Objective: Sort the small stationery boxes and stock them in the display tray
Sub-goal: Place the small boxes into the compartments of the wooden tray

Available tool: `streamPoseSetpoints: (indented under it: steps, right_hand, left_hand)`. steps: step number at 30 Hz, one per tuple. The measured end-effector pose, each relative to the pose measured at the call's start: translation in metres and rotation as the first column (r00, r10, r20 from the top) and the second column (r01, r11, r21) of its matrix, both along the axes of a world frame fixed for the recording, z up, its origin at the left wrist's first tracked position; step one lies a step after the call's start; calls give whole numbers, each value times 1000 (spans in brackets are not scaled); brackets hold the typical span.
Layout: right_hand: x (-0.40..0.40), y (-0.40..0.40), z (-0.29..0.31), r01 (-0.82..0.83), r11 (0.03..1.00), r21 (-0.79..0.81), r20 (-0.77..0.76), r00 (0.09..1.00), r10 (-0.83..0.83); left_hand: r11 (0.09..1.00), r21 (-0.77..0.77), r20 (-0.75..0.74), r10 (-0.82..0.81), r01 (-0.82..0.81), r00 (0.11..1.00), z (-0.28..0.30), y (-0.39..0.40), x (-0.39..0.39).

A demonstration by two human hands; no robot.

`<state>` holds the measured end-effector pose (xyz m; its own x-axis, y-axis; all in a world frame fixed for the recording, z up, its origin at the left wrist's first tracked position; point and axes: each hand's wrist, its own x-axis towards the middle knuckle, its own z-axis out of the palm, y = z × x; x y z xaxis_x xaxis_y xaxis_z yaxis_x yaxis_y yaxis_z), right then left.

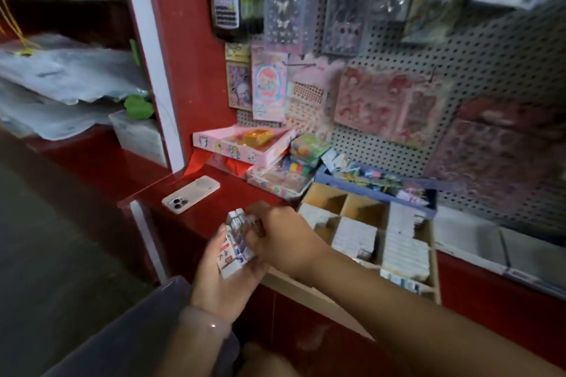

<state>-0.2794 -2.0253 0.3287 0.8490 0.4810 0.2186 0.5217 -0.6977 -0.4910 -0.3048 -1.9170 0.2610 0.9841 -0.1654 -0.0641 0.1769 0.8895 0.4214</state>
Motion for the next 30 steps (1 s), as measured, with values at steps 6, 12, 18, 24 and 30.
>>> streamPoseSetpoints:
  steps: [6, 12, 18, 24, 30]
  right_hand:
    - [1, -54, 23, 166, 979, -119, 50, 986, -161]
    - [2, -107, 37, 245, 968, -57, -40, 968, -247]
    - [5, -158, 42, 324, 946, 29, -23, 946, -323]
    - [33, -213, 51, 501, 835, 226, -46, 862, -505]
    - [71, -294, 8, 644, 764, -36, -40, 763, -645]
  left_hand:
    - [995, -7, 65, -103, 104, 993, 27, -59, -2]
    - [988, -1, 6, -153, 153, 988, 35, -105, 3]
    - [977, -121, -102, -190, 177, 977, 31, -151, 12]
    - [983, -113, -202, -168, 148, 965, 27, -176, 31]
    - [965, -163, -205, -237, 206, 949, 17, -174, 63]
